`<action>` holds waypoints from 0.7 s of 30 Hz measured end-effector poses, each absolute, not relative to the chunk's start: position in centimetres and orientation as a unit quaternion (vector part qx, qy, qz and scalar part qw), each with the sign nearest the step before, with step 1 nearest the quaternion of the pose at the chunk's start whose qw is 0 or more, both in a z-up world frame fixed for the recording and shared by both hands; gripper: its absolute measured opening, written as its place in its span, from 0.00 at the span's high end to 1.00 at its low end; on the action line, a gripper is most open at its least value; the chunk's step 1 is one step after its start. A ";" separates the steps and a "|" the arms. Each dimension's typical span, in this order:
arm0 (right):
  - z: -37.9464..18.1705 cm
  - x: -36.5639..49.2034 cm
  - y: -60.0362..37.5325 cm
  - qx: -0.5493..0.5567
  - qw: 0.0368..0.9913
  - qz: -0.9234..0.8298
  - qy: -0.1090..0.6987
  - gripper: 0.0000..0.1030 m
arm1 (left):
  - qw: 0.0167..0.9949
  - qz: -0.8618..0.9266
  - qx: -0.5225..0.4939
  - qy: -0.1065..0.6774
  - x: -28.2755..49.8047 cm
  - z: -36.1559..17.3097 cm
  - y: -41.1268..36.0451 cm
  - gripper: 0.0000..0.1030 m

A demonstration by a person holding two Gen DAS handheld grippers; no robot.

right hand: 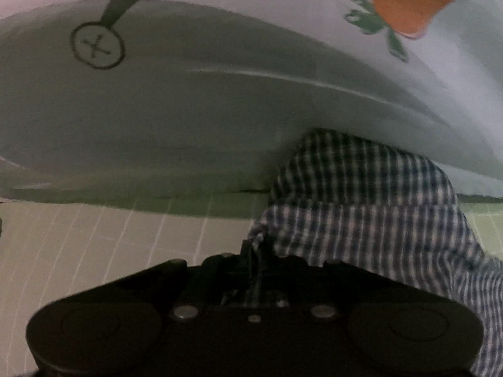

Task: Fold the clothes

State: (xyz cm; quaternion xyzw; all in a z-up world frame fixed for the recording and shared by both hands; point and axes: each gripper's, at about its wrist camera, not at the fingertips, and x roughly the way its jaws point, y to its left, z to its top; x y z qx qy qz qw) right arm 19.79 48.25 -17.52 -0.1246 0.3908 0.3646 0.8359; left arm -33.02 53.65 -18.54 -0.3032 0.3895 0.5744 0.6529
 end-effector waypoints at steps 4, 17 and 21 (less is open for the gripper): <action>-17.4 19.2 48.2 -0.139 0.830 0.380 0.384 0.68 | 0.650 0.581 -0.307 0.383 -33.1 -18.4 53.8 0.00; -16.3 10.4 37.3 -0.138 0.853 0.364 0.348 0.01 | 0.598 0.630 -0.331 0.369 -37.6 -16.9 52.9 0.00; -17.1 7.8 34.1 -0.150 0.848 0.346 0.372 0.01 | 0.599 0.617 -0.360 0.362 -37.9 -17.7 52.7 0.00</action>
